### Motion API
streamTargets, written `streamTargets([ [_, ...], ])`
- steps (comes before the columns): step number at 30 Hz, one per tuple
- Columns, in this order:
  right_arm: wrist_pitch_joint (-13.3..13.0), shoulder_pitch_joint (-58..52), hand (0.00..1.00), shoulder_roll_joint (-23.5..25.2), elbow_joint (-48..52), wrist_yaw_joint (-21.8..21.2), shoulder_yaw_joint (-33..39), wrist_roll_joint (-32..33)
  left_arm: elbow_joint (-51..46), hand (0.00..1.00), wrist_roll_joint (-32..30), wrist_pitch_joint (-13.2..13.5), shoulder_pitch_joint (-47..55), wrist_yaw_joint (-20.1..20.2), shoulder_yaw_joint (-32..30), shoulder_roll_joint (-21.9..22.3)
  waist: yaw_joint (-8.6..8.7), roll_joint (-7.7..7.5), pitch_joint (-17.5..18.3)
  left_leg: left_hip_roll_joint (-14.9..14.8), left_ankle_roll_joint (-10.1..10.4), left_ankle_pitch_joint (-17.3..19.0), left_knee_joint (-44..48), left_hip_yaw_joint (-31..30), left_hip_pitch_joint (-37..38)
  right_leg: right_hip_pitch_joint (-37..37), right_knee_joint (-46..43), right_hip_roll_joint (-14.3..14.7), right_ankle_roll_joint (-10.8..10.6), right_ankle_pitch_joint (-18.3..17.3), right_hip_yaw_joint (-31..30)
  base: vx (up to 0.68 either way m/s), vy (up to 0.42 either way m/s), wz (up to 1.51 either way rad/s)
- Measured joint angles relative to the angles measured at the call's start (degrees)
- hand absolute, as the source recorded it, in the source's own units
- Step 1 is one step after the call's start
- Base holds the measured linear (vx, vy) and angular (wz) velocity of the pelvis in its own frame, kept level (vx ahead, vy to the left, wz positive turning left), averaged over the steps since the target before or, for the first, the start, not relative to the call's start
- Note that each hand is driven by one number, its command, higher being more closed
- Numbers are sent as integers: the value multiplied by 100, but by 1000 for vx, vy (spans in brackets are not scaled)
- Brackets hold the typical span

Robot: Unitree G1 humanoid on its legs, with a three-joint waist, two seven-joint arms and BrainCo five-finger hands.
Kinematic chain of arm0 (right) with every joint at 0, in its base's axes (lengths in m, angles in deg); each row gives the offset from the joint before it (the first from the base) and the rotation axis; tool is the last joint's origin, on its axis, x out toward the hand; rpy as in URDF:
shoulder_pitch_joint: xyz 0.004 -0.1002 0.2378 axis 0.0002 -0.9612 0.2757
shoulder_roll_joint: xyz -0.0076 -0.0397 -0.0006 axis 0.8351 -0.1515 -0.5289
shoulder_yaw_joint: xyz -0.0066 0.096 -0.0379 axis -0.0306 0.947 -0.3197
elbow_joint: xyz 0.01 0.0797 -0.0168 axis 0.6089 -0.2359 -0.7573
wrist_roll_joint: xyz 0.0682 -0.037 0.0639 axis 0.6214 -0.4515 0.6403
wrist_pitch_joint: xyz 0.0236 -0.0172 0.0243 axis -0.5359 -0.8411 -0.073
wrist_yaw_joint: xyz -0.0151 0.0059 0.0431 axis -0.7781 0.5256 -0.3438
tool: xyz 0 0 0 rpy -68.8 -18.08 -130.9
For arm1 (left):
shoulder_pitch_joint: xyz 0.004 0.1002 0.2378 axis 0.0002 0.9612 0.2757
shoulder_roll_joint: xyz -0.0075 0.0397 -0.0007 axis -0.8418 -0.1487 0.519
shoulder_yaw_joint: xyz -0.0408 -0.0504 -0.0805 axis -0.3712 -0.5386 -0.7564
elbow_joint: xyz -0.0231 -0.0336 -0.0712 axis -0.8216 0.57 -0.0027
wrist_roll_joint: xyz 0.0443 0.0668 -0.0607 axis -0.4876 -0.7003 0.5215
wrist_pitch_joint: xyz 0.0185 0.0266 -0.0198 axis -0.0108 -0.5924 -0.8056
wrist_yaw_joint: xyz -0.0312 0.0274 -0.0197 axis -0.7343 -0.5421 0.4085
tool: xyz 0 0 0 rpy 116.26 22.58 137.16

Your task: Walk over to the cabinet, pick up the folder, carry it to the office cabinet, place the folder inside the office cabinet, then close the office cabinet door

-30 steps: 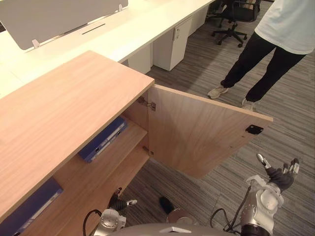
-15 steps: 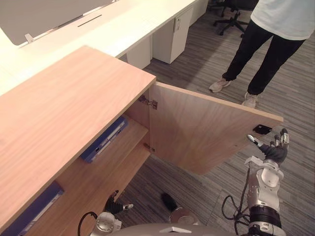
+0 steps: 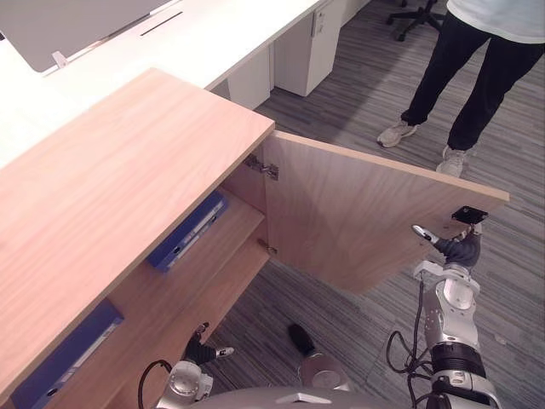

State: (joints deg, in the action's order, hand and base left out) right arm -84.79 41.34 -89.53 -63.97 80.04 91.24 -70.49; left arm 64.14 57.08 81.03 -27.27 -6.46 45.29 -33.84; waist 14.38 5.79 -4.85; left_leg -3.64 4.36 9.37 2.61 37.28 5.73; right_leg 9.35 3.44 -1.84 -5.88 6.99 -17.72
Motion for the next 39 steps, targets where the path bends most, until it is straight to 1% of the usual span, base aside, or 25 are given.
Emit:
streamTargets([
  [2,-4,-8,0,81,45,69,24,1,4,0,-2,-4,-4,-2,-8,0,0,-21,-14,0,-10,-13,-7,-70,-7,-43,70,-13,29,21,86,-77,-103,13],
  [3,-5,-31,0,186,170,172,81,3,3,0,-4,-5,-11,-8,-16,-1,0,-23,-15,0,-14,-30,-18,-104,-24,-58,112,-22,37,43,120,-52,-96,11],
  [6,-18,-210,0,411,539,194,131,-5,5,0,-47,-27,-10,-12,-67,-3,3,1,4,1,-8,-84,-99,-105,-33,-43,111,-23,11,105,126,-15,-63,1],
  [12,-20,-779,0,871,1255,305,53,-66,7,0,-215,-41,-102,-28,-55,14,10,-47,8,-26,6,-129,-181,-102,74,-125,110,22,2,120,144,-27,-67,-1],
  [14,-21,-1040,0,1022,1523,304,-14,-190,7,0,-215,-46,-143,-48,-41,17,0,-72,13,-22,3,-128,-169,-85,64,-111,110,20,-12,140,102,-79,-75,-5],
  [18,-22,-1656,0,1378,2084,302,-359,-231,5,0,-222,-52,-148,-110,7,45,-1,-217,47,-25,1,-129,-108,-30,31,-67,110,25,-5,198,11,-83,-76,-8],
  [20,-22,-1912,0,1520,2347,299,-528,-244,5,0,-228,-54,-146,-137,30,59,-17,-266,69,-26,-6,-122,-83,38,-7,-8,110,28,-9,237,-63,-96,-84,-14],
  [25,-25,-2724,0,1774,2973,289,-945,-434,-1,0,-281,-58,-125,-168,119,104,-22,-329,105,-25,29,-99,-57,24,-14,1,68,21,-15,252,-61,-76,-73,-1],
  [29,-37,-3255,0,1827,3258,227,-1281,-441,-1,0,-332,-59,-50,-174,227,98,-24,-408,154,-24,24,-104,-56,13,24,-27,38,20,-19,248,-57,-60,-67,1],
  [34,-37,-4153,0,1847,3654,109,-1831,-449,-7,0,-514,-57,48,-173,448,73,-24,-632,291,-11,-6,-133,-58,-82,50,-44,-73,10,-27,210,-4,-46,-58,6],
  [36,-37,-4431,0,1847,3799,24,-1997,-454,-13,0,-603,-52,101,-164,528,33,-13,-695,317,-6,-14,-138,-61,-108,61,-96,-85,-2,-21,201,23,-53,-46,9],
  [37,-37,-4618,0,1845,3867,-67,-2096,-463,-15,0,-669,-48,153,-159,580,-5,-6,-734,329,-5,-21,-138,-83,-128,112,-142,-115,-4,-15,152,59,-71,-55,9],
  [39,-38,-4845,0,1835,3921,-117,-2268,-474,-19,0,-709,-41,229,-158,624,-45,15,-788,377,-5,-34,-146,-110,-169,156,-137,-251,6,1,57,107,-45,-48,12],
])
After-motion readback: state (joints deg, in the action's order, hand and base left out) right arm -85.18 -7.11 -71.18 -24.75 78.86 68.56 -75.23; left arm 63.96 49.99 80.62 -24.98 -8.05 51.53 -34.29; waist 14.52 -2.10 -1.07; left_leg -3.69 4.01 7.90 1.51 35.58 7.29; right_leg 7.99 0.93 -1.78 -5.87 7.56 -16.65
